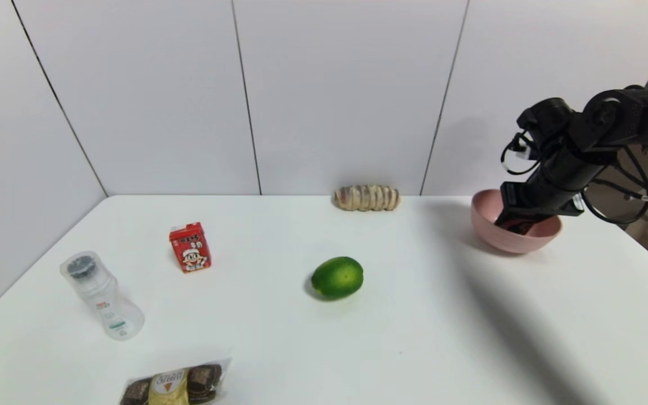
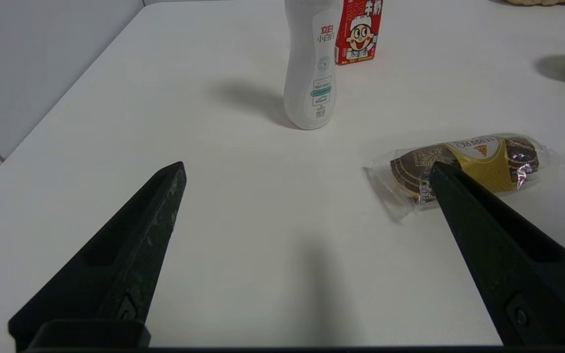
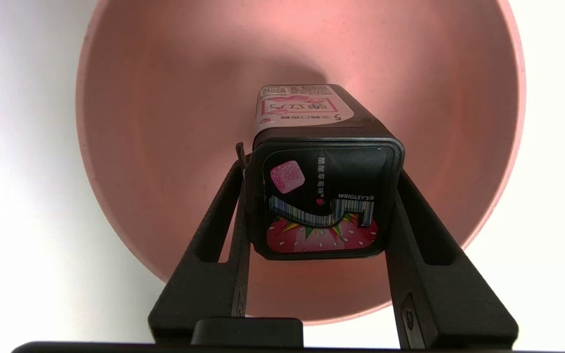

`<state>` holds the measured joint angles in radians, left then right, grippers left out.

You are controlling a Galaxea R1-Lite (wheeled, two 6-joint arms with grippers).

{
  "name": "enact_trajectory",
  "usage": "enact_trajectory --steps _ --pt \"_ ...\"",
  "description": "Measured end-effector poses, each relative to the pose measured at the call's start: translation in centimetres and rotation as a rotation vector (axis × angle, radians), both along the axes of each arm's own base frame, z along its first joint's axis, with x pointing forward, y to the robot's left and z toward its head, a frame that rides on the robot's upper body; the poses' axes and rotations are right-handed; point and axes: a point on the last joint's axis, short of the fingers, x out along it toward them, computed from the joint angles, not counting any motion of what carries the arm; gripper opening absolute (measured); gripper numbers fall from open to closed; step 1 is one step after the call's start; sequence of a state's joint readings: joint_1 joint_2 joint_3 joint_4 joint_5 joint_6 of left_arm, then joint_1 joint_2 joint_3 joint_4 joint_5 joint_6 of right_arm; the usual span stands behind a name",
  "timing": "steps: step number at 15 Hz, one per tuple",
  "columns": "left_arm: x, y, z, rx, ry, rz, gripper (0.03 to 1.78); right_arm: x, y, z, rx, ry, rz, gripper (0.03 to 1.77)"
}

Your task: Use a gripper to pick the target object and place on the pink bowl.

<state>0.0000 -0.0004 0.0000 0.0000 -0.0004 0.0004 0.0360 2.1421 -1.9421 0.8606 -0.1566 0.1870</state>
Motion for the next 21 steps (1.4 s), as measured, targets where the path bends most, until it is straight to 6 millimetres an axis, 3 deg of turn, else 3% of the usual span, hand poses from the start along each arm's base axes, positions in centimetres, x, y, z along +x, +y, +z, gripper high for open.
enact_trajectory --steps 10,17,19,21 --pt "0.0 0.0 0.0 0.0 0.0 0.0 1.78 0.0 0.3 0.0 0.003 -0.004 0.014 0.77" --pt "0.0 0.0 0.0 0.0 0.0 0.0 1.78 -0.1 0.4 0.3 0.006 -0.01 0.017 1.31" --pt "0.0 0.0 0.0 0.0 0.0 0.0 1.78 -0.8 0.3 1.6 0.008 -0.039 0.016 1.39" --pt "0.0 0.0 0.0 0.0 0.0 0.0 1.78 -2.5 0.1 4.1 0.011 -0.099 0.011 1.46"
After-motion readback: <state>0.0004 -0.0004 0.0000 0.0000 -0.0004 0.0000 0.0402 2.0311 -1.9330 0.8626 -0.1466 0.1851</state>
